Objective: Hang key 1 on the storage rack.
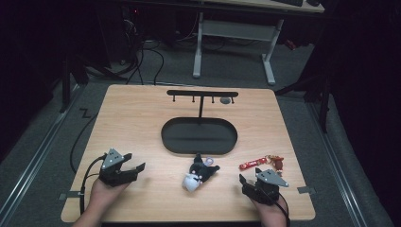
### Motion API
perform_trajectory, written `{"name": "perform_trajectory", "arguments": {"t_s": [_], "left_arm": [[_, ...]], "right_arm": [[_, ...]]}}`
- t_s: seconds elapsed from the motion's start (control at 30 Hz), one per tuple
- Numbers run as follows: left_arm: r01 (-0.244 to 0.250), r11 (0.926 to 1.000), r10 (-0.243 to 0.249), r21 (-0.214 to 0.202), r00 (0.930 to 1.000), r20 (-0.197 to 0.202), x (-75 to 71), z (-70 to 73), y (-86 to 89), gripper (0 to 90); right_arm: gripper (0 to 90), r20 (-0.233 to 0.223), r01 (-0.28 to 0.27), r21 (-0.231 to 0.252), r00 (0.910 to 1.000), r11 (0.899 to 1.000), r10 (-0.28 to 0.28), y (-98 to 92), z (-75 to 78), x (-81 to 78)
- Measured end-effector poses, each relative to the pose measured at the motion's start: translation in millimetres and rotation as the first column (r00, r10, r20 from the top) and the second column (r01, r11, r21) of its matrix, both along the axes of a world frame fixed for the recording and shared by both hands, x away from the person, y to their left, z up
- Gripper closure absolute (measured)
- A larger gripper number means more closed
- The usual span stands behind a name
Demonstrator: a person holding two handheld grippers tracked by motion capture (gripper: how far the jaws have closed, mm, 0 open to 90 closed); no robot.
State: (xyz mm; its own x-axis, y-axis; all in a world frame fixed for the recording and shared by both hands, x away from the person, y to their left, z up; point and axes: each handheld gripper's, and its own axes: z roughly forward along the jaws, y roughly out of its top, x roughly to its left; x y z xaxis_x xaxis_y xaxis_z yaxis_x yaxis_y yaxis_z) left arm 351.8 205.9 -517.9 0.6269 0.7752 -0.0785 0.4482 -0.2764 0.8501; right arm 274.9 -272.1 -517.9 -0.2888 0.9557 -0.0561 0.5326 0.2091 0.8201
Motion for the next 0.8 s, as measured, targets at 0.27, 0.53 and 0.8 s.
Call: {"name": "perform_trajectory", "arguments": {"t_s": [0.27,0.53,0.8], "left_arm": [[0.007,0.9995,-0.007,0.031,1.0000,-0.001,-0.7,-1.9,-6.5,30.7],[0.017,0.9965,-0.019,0.082,0.9995,0.024,-6.3,-2.6,-8.7,29.8],[0.007,0.9951,-0.011,0.098,0.9993,0.035,-6.7,-1.1,-6.8,28.0]], "right_arm": [[32.4,0.008,0.008,0.009,0.9999,1.000,-0.008,-9.1,-1.0,1.0],[32.4,0.009,-0.001,0.013,1.0000,1.000,0.001,-8.1,-0.7,3.5],[31.7,-0.003,-0.006,0.019,1.0000,1.000,0.006,-6.0,-0.6,7.1]]}}
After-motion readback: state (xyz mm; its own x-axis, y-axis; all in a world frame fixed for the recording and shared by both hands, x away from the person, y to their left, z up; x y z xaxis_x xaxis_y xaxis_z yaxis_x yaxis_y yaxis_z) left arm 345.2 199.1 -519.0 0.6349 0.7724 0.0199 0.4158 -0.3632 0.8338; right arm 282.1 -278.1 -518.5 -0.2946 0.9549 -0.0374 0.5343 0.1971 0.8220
